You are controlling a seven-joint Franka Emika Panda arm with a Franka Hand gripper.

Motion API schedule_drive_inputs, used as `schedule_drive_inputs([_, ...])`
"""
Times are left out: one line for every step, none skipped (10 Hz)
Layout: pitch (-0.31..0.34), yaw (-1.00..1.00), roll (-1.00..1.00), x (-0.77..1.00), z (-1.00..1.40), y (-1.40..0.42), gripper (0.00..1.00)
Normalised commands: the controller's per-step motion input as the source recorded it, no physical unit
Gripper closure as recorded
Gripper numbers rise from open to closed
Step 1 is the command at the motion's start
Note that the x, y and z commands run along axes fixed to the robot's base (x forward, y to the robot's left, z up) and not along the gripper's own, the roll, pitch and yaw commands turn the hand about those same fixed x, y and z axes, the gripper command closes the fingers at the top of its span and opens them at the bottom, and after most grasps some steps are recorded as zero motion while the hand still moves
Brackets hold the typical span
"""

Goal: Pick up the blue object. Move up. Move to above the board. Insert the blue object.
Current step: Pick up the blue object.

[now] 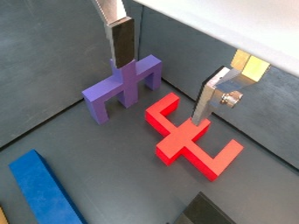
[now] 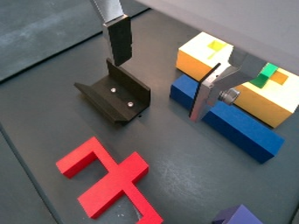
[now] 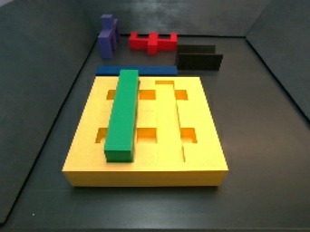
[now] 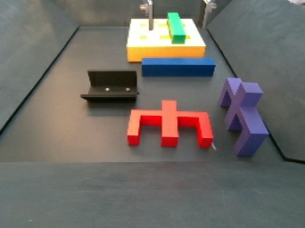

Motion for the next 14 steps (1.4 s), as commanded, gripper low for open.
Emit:
schedule_drive_inputs([-0.029, -0.36, -0.07, 0.1, -0.09, -0.26, 0.0])
schedule_drive_inputs([-0.067, -0.5, -0.14, 0.0, -0.11, -0.36, 0.0])
schedule_drive_inputs([-0.116, -0.54, -0.03, -0.11, -0.32, -0.56, 0.0])
schedule_drive_inputs([-0.129, -0.67, -0.05, -0.06, -0.37, -0.47, 0.0])
schedule_drive_inputs([-0.16, -0.72, -0.05, -0.05, -0.37, -0.43, 0.0])
schedule_drive_inputs([-0.161, -0.75, 0.0, 0.0, -0.39, -0.47, 0.0])
schedule_drive_inputs([-0.159, -0.77, 0.0, 0.0, -0.39, -0.44, 0.0])
schedule_drive_inputs([-0.149, -0.78, 0.0, 0.0, -0.38, -0.41, 0.0])
schedule_drive_inputs([-0.13, -0.77, -0.01, 0.0, -0.36, -0.4, 0.0])
schedule_drive_inputs([-0.114, -0.78, -0.01, 0.0, -0.36, -0.39, 0.0])
schedule_drive_inputs([-0.116, -0.79, -0.02, -0.02, -0.4, -0.35, 0.0])
schedule_drive_inputs([-0.074, -0.83, -0.01, 0.0, -0.36, -0.33, 0.0])
schedule_drive_inputs([-0.037, -0.89, 0.0, 0.0, -0.37, -0.27, 0.0])
schedule_drive_inputs([-0.016, -0.93, -0.03, 0.0, -0.4, -0.15, 0.0])
